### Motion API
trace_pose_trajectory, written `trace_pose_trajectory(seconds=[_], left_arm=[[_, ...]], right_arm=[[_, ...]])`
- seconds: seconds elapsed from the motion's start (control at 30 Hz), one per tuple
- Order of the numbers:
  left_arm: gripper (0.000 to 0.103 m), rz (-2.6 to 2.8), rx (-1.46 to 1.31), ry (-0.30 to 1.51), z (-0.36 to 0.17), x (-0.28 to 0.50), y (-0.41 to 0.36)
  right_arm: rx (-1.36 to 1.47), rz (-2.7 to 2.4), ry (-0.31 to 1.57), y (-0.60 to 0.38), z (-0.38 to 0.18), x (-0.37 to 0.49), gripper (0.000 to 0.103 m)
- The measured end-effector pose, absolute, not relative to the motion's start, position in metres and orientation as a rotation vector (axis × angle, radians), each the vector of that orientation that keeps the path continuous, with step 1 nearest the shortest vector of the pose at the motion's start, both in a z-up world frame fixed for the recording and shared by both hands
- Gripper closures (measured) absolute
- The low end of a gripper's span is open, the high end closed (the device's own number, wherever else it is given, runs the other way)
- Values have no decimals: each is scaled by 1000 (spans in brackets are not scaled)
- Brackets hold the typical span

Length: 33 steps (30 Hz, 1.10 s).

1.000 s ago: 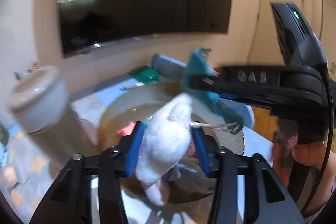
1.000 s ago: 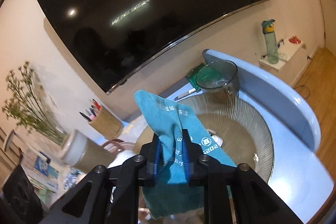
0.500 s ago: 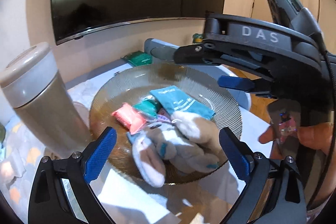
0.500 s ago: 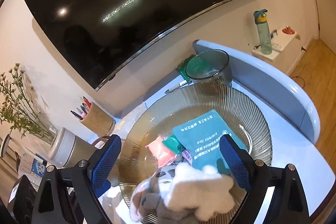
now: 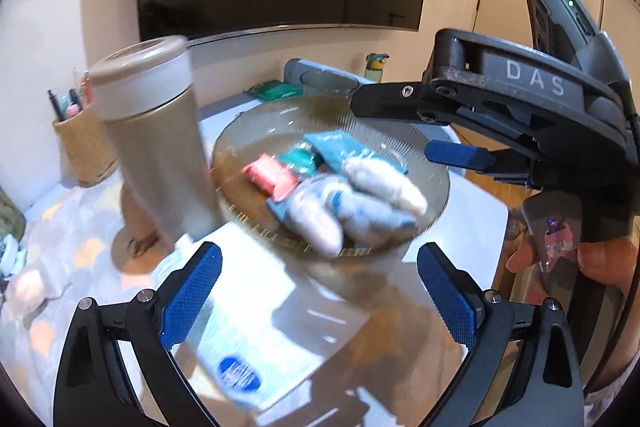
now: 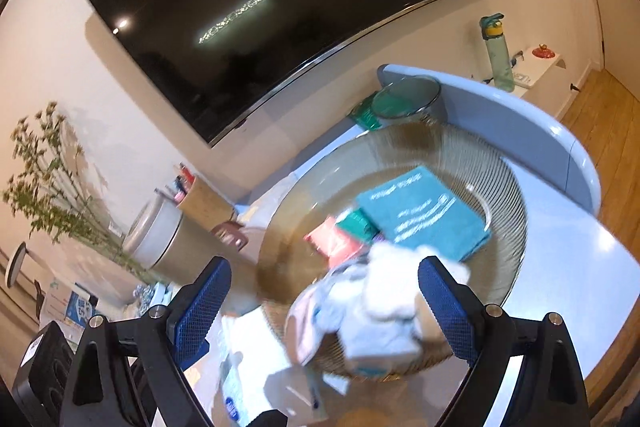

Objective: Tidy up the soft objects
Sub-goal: 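Move both tools back toward the bed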

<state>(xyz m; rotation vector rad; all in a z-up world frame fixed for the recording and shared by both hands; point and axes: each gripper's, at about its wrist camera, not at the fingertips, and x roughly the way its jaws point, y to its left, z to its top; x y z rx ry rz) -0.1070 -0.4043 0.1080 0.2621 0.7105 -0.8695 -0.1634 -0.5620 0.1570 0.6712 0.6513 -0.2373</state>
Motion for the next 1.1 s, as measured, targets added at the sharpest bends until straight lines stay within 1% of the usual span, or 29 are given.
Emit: trace_pose_trajectory(seconds=[0.2,0.4,0.47,0.53,0.63,0.93,1.1], left_arm=[[5,-826,254,730,106,-97,-362],[5,-742,225,733,102,-70,-291],[5,-705,220,738,98,-55,-264],[5,-669,216,740,97,-41,-238],[5,-618,214,737,96,-19,-199],[5,-466,162,785,90,63,-69],[5,-403,174,781,82,96,-22]], right_arm=[[659,-205,645,-517,155,-165,9],[651,-137,636,-464,154,-154,9],[662,-104,622,-445,153,-148,8],[671,-71,610,-426,153,-141,5],[658,-31,595,-393,153,-125,0],[549,81,694,-298,130,-43,0],[494,113,752,-264,109,-3,0]])
